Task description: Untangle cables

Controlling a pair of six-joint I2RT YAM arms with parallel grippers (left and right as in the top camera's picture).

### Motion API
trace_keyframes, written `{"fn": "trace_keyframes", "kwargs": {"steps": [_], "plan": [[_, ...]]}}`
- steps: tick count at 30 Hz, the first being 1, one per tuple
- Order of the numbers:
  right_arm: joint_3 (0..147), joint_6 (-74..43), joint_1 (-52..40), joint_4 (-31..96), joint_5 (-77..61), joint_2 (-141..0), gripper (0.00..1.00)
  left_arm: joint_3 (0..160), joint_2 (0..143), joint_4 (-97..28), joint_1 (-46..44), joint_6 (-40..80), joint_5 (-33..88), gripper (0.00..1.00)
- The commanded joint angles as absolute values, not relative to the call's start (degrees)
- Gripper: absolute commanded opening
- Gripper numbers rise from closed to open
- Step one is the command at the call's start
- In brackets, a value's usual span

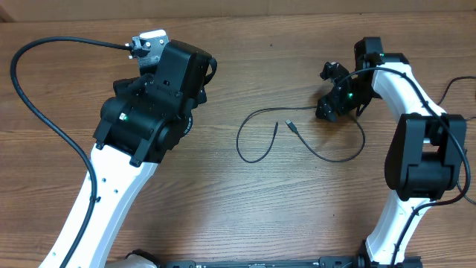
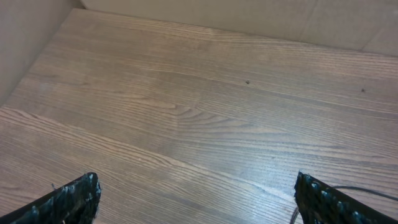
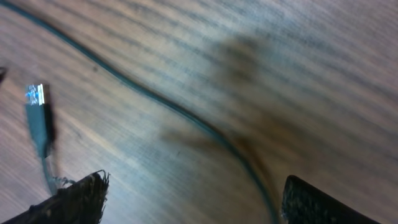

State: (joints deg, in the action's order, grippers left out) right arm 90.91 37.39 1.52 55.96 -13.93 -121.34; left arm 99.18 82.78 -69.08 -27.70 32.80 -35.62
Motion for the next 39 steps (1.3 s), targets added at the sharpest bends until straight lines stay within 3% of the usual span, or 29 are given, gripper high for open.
{"fn": "trace_keyframes", "kwargs": {"steps": [1,8,12,15,19,23,26,35,39], "plan": [[88.53,39.11,1.65,53.12,-13.98,-120.55,0.88,100.25,83.15,-69.1,-27.4,32.12,-35.97,1.0],[84.49,39.11,1.65,46.96,-13.93,-120.55,0.88,100.25,83.15,-69.1,-27.4,32.12,-35.97,1.0],[83.31,39.11,1.65,45.84,-13.96,-120.55,0.79,100.25,83.15,-69.1,-27.4,32.12,-35.97,1.0],[82.67,39.09,1.65,45.76,-13.98,-120.55,0.66,100.25,83.15,-69.1,-27.4,32.12,-35.97,1.0],[81.38,39.07,1.65,45.67,-13.98,-120.55,0.35,100.25,83.15,-69.1,-27.4,32.12,-35.97,1.0],[80.95,38.85,1.65,45.91,-13.98,-120.55,0.23,100.25,83.15,-69.1,-27.4,32.12,-35.97,1.0],[80.95,38.33,1.65,45.89,-13.98,-120.55,0.06,100.25,83.15,-69.1,-27.4,32.12,-35.97,1.0],[81.52,30.92,1.65,46.3,-14.0,-120.49,0.04,100.25,83.15,-69.1,-27.4,32.12,-35.97,1.0],[86.08,24.8,1.65,52.07,-14.24,-120.33,0.04,100.25,83.15,-69.1,-27.4,32.12,-35.97,1.0]]}}
